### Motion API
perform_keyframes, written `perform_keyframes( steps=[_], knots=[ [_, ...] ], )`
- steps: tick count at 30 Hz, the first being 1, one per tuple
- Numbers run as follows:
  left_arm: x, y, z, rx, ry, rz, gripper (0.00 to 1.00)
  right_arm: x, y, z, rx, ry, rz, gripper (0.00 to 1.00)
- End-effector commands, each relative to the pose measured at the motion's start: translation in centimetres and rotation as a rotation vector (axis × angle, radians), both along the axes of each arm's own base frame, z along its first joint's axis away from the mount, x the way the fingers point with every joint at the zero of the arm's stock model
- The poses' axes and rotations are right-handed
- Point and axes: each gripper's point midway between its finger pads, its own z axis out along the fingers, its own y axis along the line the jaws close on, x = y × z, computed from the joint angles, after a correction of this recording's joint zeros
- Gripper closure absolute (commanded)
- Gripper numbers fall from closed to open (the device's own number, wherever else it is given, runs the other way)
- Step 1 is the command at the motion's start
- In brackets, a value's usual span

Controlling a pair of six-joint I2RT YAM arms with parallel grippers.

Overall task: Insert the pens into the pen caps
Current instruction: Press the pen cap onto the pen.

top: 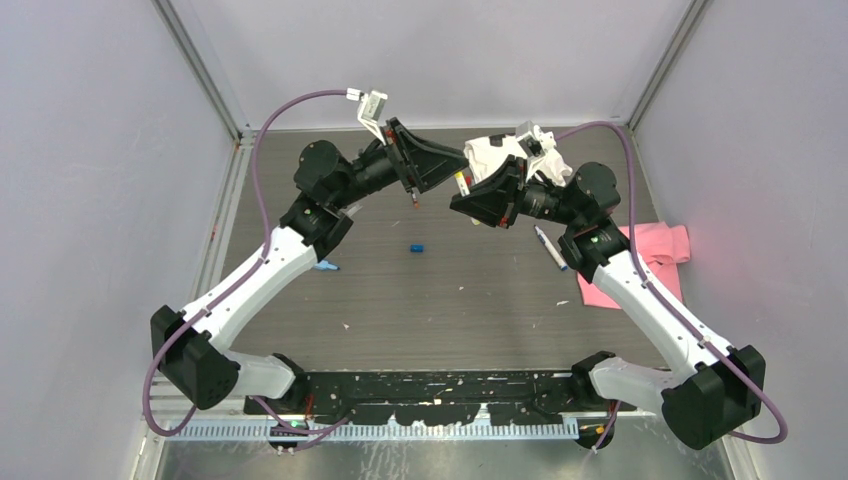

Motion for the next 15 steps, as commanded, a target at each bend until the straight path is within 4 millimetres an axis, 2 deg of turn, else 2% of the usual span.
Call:
perform_keyframes(
  steps=[1, 6, 9, 10, 13, 15],
  knots=[
    [-0.6, 0.4, 0.6, -0.001, -0.038, 0.01, 0.6, -0.4, -0.3, 2.6, 0.038, -0.072, 0.002, 0.99],
    [-0.8, 0.4, 1.0, -0.016, -0.045, -0.004, 0.61, -0.3, -0.3, 2.6, 0.038, -0.07, 0.0, 0.99],
    [-1.1, 0.3, 1.1, -0.023, -0.047, -0.02, 0.65, -0.3, -0.2, 2.5, 0.038, -0.067, 0.002, 0.99],
    [-1.2, 0.2, 1.1, -0.025, -0.049, -0.027, 0.76, -0.3, -0.2, 2.5, 0.037, -0.066, 0.0, 0.99],
    [-1.5, 0.1, 1.1, -0.031, -0.058, -0.046, 0.96, -0.2, -0.2, 2.5, 0.038, -0.065, 0.0, 0.99],
    [-1.9, 0.1, 0.8, -0.028, -0.062, -0.065, 0.99, -0.2, -0.2, 2.5, 0.039, -0.062, -0.001, 0.99]
  ],
)
